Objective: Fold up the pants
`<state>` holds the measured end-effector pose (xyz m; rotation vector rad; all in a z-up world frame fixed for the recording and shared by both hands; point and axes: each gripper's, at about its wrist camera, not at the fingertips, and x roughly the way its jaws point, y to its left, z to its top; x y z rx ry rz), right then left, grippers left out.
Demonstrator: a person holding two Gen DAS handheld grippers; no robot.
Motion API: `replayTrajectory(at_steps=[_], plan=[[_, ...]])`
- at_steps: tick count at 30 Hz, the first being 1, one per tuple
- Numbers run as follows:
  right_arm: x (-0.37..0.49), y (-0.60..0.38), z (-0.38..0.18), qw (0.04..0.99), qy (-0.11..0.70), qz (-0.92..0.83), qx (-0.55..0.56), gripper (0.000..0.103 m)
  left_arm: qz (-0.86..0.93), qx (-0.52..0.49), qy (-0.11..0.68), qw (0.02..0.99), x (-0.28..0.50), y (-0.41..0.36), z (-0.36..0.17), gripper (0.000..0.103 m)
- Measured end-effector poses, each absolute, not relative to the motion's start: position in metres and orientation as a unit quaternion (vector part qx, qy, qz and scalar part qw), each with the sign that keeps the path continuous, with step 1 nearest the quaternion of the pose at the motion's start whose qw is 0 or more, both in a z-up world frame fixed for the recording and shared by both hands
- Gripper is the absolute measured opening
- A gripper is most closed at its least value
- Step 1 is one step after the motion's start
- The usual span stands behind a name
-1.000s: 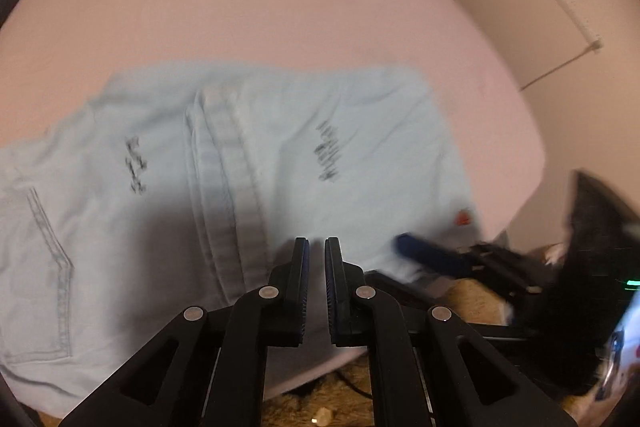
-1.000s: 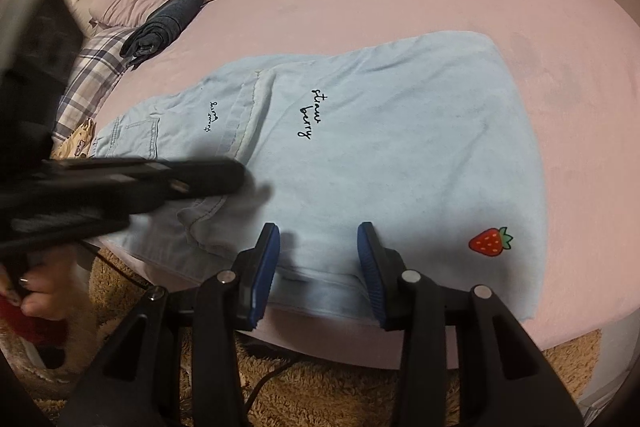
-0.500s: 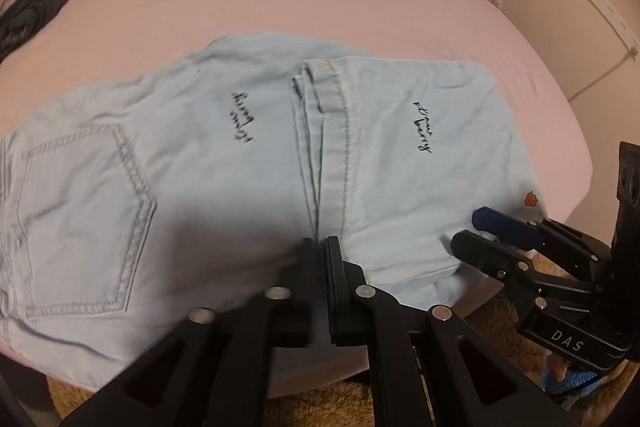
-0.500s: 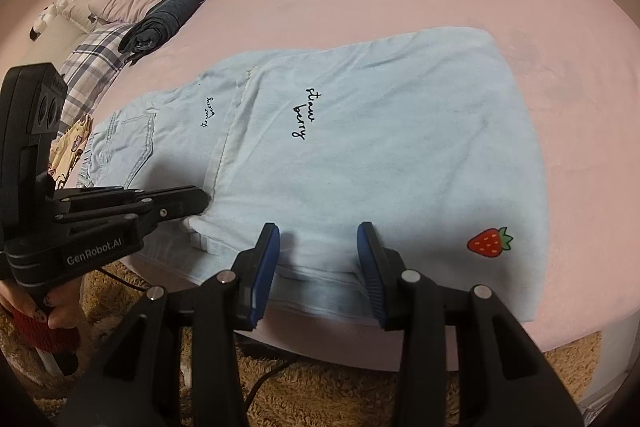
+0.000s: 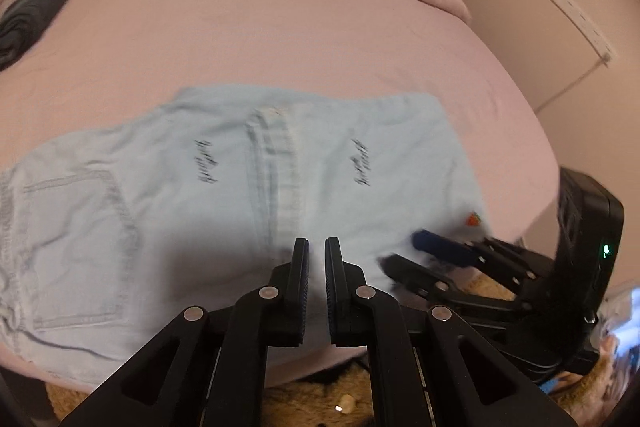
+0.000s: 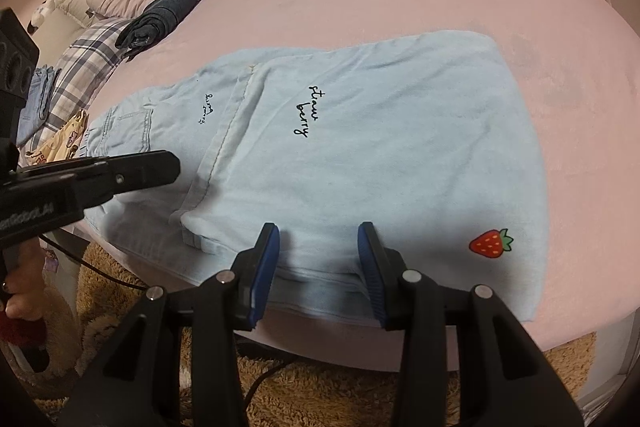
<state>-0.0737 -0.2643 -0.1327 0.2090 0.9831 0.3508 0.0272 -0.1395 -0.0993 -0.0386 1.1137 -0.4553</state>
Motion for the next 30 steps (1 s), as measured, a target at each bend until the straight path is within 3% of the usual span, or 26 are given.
replayTrajectory(at_steps=[12, 22, 25, 30], plan=[[-0.074, -0.260, -0.133, 0.864, 0.468, 0.165, 0.085, 0.041, -0.216, -0.049, 0.596, 0.772, 0.013, -0.120, -0.151, 0.006], [-0.077, -0.259, -0.128, 0.867, 0.467, 0.157, 0.080, 0.041, -0.207, -0.030, 0.573, 0.793, 0.002, -0.109, -0.125, 0.006], [-0.087, -0.262, -0.112, 0.890, 0.435, 0.132, 0.041, 0.041, -0.201, -0.036, 0.552, 0.809, 0.002, -0.099, -0.111, 0.006], [-0.084, -0.299, -0.105, 0.901, 0.429, 0.050, 0.046, 0.051, -0.195, -0.047, 0.523, 0.828, 0.013, -0.093, -0.090, 0.006]])
